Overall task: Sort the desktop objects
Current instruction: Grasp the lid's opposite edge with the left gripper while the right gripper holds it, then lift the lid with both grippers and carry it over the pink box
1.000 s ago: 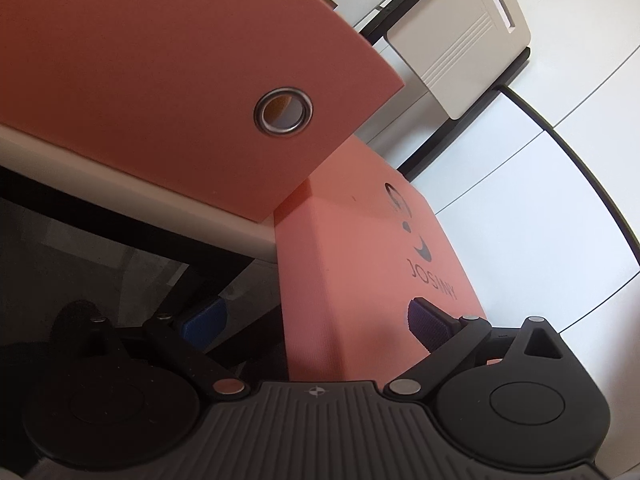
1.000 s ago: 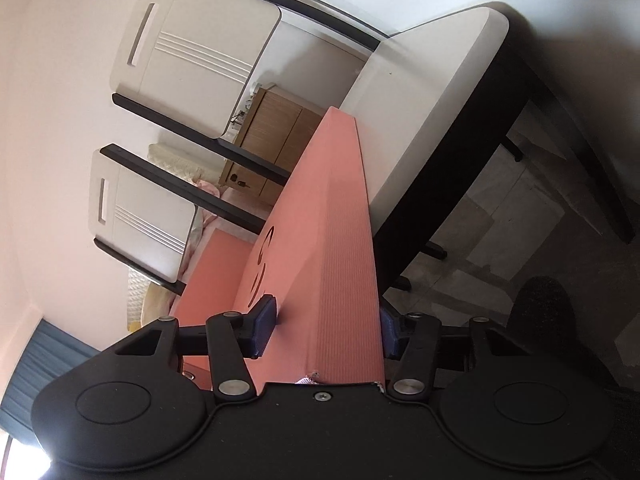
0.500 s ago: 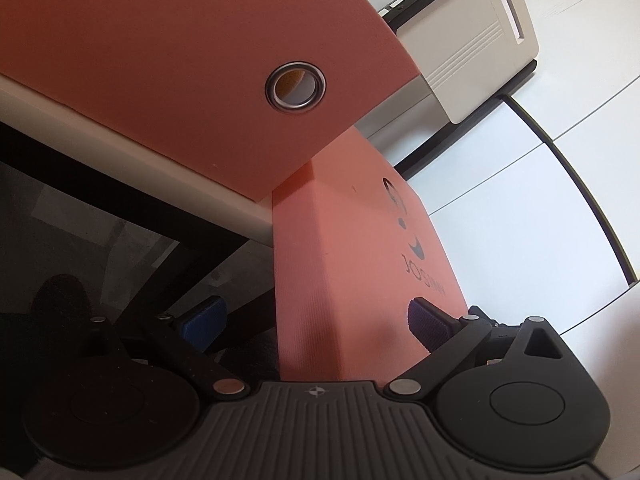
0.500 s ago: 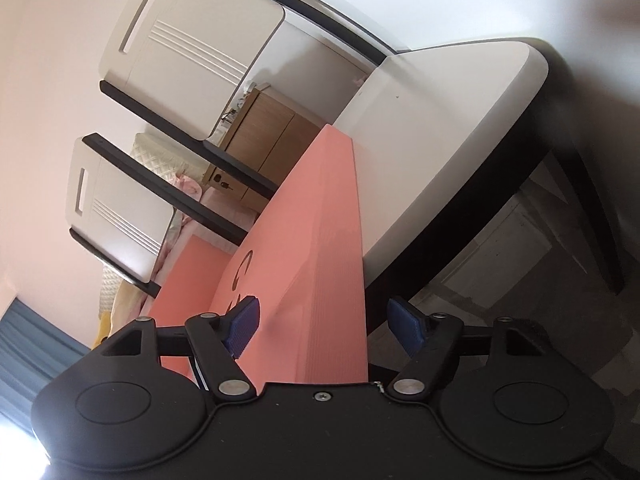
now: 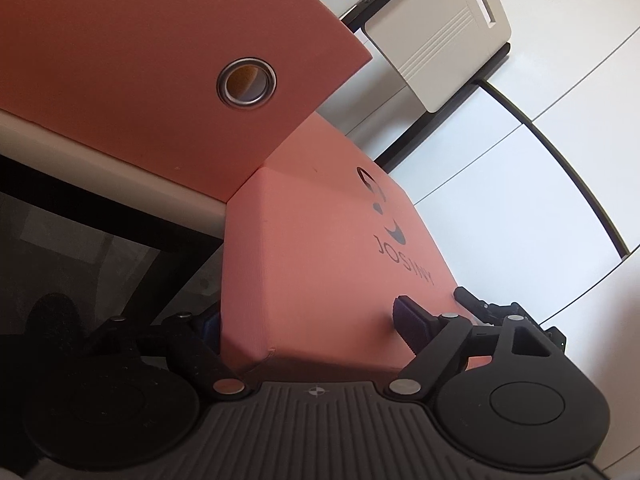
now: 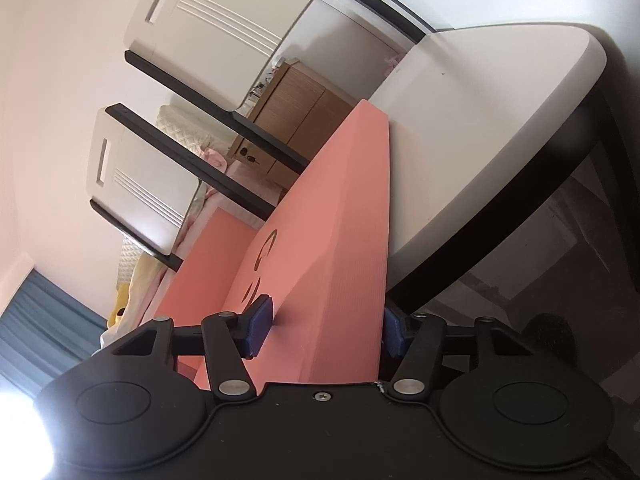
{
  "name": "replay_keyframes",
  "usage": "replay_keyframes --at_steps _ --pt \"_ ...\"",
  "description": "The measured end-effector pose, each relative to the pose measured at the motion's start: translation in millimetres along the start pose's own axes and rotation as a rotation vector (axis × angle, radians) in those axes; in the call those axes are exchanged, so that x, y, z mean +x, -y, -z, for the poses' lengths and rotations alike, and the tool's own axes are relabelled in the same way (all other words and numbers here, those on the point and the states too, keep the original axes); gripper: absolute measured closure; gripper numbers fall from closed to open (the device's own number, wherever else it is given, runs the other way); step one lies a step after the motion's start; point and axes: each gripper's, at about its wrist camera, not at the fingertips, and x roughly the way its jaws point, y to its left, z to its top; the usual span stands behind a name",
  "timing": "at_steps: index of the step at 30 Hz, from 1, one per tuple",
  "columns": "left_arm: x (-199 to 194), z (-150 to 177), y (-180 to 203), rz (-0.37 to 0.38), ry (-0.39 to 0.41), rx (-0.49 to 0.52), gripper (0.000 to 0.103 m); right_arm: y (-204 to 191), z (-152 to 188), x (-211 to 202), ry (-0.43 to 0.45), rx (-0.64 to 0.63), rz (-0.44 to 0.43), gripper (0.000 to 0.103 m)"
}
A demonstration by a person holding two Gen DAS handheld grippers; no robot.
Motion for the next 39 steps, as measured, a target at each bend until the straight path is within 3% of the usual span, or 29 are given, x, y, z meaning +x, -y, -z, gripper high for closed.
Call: replay_keyframes --at_steps 9,27,39 --pt "-18.5 -2.5 3.8 0.077 0.035 -0.058 0.018 -33.0 12.6 -29.6 0.088 -0.084 -0.028 0.046" --pt "-69.9 -4.8 44.0 0.094 0.151 0.056 0.018 -90.5 28.8 -78.4 0.198 -0.183 -0.059 0.045" --pt "-91.5 -36.7 65.3 0.106 0.19 0.07 0.018 -128.1 12.3 -79.0 0.229 -0.218 -0.103 0.045"
